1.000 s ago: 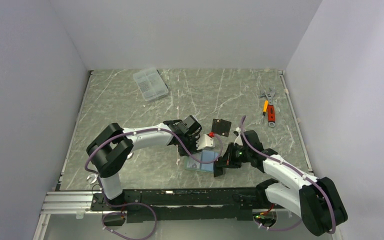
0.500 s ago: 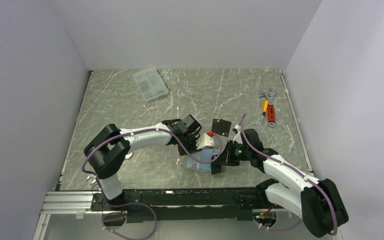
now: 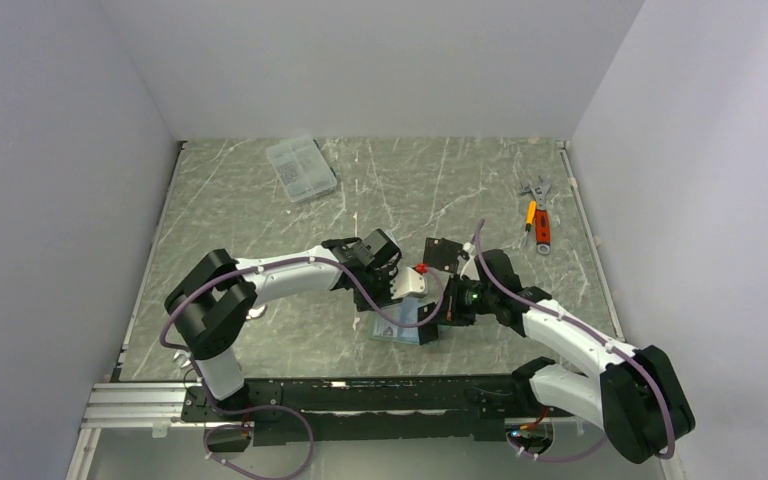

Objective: Put the credit cards into the card holder
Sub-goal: Insert the credit card into the card holder.

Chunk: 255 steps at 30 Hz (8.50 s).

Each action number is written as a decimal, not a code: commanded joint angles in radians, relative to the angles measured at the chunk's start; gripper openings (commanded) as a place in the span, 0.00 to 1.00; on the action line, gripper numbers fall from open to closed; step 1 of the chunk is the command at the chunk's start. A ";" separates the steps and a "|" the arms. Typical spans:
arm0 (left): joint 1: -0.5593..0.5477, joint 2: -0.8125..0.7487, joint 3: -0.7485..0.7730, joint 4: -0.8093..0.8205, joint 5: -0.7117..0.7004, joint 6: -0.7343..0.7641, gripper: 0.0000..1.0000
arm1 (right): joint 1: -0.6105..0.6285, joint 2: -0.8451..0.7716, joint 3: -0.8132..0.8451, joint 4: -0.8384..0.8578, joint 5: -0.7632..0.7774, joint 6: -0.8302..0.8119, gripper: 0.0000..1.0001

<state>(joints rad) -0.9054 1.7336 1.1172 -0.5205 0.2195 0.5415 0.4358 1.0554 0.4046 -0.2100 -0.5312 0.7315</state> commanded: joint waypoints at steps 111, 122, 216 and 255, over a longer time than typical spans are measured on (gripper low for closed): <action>-0.086 -0.143 -0.262 0.118 -0.179 0.231 0.22 | 0.299 0.306 -0.232 0.865 0.514 0.481 0.00; -0.088 -0.117 -0.250 0.096 -0.140 0.211 0.17 | 0.324 0.289 -0.264 0.966 0.564 0.514 0.00; -0.112 -0.124 -0.195 0.014 -0.133 0.153 0.02 | 0.319 0.295 -0.110 0.488 0.441 0.257 0.50; 0.329 -0.558 -0.232 -0.036 0.299 0.041 0.00 | 0.584 0.387 0.223 -0.024 0.758 0.277 0.72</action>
<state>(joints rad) -0.5854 1.1885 0.8825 -0.5636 0.4599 0.6048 0.9745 1.4055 0.5964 -0.0570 0.1654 1.0203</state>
